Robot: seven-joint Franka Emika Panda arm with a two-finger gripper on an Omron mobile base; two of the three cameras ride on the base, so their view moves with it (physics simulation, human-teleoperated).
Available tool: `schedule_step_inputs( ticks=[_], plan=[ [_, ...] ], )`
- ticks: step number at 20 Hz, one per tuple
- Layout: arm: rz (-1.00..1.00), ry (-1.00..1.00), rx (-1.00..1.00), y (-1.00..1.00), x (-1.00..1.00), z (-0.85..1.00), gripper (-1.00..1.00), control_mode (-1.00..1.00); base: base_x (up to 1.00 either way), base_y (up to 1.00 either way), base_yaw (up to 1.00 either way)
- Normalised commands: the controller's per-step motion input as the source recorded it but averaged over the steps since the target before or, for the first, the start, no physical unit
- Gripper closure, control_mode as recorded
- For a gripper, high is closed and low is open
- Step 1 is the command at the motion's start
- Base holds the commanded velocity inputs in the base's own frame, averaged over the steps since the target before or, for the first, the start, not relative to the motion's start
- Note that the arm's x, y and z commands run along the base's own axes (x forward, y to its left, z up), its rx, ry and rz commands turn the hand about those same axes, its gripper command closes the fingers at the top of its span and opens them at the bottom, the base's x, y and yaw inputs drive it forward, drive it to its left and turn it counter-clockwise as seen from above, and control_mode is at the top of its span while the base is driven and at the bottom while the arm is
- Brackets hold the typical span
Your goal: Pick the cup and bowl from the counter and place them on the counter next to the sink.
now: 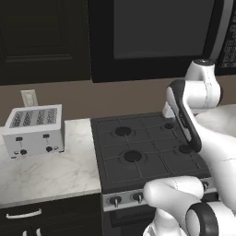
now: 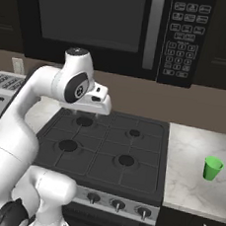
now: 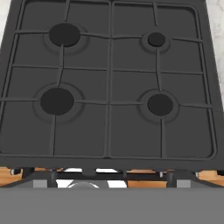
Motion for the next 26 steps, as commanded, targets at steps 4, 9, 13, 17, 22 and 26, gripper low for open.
schedule_step_inputs(
  ticks=[4,9,13,17,22,26],
  plan=[
    [0.00,0.00,0.05,-0.74,-0.16,-0.01,-1.00,-1.00,0.00,0.00,0.00],
    [-0.01,-0.02,0.07,-0.73,-0.03,-0.01,-1.00,-1.00,0.00,0.00,0.00],
    [-0.03,-0.02,0.05,-0.71,0.00,0.00,-1.00,-1.00,0.00,0.00,0.00],
    [-0.06,0.00,0.01,-0.78,0.00,-0.08,-1.00,-1.00,0.00,0.00,0.00],
    [-0.06,0.00,0.00,-0.73,0.00,-0.17,-1.00,-1.00,0.00,0.00,0.00],
    [-0.06,0.00,0.00,-0.64,0.00,-0.22,-1.00,-1.00,0.00,0.00,0.00]
  ],
)
